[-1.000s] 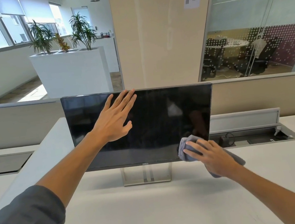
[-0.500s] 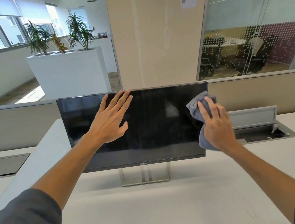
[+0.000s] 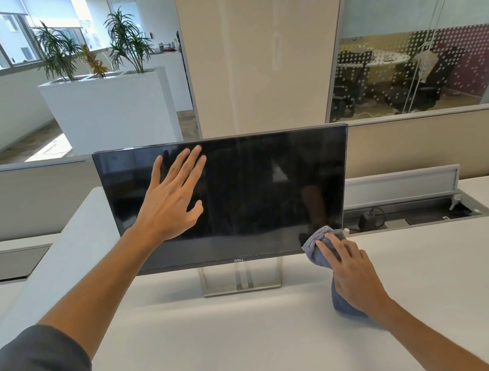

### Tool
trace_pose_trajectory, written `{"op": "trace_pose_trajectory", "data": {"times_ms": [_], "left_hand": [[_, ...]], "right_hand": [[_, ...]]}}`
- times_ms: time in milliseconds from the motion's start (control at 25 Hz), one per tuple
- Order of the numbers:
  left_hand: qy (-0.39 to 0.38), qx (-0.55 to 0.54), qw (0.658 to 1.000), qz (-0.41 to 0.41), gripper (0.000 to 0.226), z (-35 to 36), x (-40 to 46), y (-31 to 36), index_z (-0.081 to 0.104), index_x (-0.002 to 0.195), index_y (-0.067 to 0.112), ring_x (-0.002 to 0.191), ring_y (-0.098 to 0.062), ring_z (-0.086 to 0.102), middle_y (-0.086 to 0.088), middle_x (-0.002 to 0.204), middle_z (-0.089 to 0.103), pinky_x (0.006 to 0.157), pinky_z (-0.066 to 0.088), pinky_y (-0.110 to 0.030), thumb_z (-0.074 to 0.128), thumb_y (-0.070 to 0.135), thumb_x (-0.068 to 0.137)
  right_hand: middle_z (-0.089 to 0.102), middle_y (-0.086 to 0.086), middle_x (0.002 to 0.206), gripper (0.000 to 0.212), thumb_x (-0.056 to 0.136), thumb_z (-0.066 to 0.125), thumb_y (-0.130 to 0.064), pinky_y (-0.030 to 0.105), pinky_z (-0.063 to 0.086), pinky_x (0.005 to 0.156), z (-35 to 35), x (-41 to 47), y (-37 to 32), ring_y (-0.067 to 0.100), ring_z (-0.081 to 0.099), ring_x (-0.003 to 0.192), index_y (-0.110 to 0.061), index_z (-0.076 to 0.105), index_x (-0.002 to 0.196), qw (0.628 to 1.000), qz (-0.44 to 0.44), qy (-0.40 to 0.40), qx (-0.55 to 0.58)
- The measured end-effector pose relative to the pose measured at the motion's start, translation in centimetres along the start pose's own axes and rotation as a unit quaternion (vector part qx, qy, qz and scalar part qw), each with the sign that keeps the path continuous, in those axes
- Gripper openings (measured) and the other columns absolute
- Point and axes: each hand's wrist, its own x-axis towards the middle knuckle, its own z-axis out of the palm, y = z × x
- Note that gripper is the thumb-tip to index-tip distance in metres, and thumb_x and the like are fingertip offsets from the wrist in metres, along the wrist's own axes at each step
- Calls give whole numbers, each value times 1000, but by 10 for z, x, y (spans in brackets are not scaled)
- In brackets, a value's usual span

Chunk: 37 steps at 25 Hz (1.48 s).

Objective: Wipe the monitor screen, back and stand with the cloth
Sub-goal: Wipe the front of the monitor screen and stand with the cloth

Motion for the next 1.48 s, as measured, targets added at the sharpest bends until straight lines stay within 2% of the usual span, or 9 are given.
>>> {"op": "trace_pose_trajectory", "data": {"times_ms": [160, 280, 440, 560, 720, 840, 960, 1120, 1480], "left_hand": [[-2, -24, 999, -24, 80, 11, -29, 0, 13, 154, 18, 149, -21, 2, -2, 162, 3, 117, 5, -58, 44, 45, 85], [-2, -30, 999, -35, 80, 16, -44, -7, 16, 153, 17, 149, -21, 4, -3, 162, 7, 117, 7, -58, 48, 43, 84], [12, -37, 997, -69, 80, 11, -42, -25, 15, 153, 16, 149, -21, 2, -3, 162, 5, 118, 5, -56, 46, 43, 85], [18, -41, 996, -79, 80, 7, -37, -34, 11, 154, 16, 149, -21, 1, -2, 162, 3, 119, 3, -53, 43, 44, 86], [26, -41, 994, -94, 81, 3, -34, -44, 8, 154, 16, 149, -20, -1, -3, 162, 1, 119, 3, -53, 42, 45, 86], [40, -51, 989, -129, 81, -3, -32, -55, 7, 154, 15, 149, -22, -1, -4, 162, 1, 119, 5, -54, 40, 45, 87], [40, -49, 987, -146, 81, -5, -32, -67, 5, 154, 13, 149, -22, -2, -5, 161, 1, 119, 3, -52, 37, 48, 88], [15, -43, 988, -144, 81, -4, -33, -79, 7, 154, 13, 148, -23, 2, -6, 161, 6, 119, 0, -51, 33, 52, 88], [19, -39, 987, -157, 80, -6, -35, -84, 13, 153, 13, 148, -27, 9, -9, 160, 15, 119, 5, -54, 34, 51, 86]], "right_hand": [[53, 20, 134, 67, 71, 79, -16, 41, 56, 76, -10, 1, 0, 37, 58, 103, -8, 55, 133, 992, 106, 71, 20], [51, 23, 135, 71, 72, 80, -20, 43, 55, 76, -11, 10, 3, 39, 57, 104, -7, 51, 135, 984, 164, 70, 7], [56, 23, 129, 77, 69, 85, -22, 38, 57, 72, -3, 10, -20, 36, 63, 95, -9, 45, 134, 990, 116, 61, 54], [50, 21, 137, 62, 81, 72, -18, 39, 53, 85, -21, 32, -38, 37, 58, 108, -8, 45, 135, 987, 72, 128, 68], [34, 18, 148, 58, 88, 58, -10, 40, 45, 98, -81, 101, -41, 33, 42, 125, -9, 39, 143, 957, 133, 241, 92], [28, 10, 154, 61, 88, 52, -13, 42, 41, 101, -119, 143, -29, 32, 39, 126, -15, 33, 146, 947, 157, 271, 75], [34, 6, 153, 57, 88, 49, -16, 45, 42, 98, -142, 172, -19, 32, 39, 124, -16, 37, 144, 949, 171, 264, 40], [53, 6, 138, 46, 89, 48, -20, 46, 46, 91, -147, 189, -30, 31, 45, 115, -12, 49, 134, 964, 128, 231, 14], [60, 0, 125, 38, 88, 54, -22, 39, 46, 84, -148, 215, -101, 27, 47, 111, -19, 55, 126, 981, 57, 183, 18]]}}
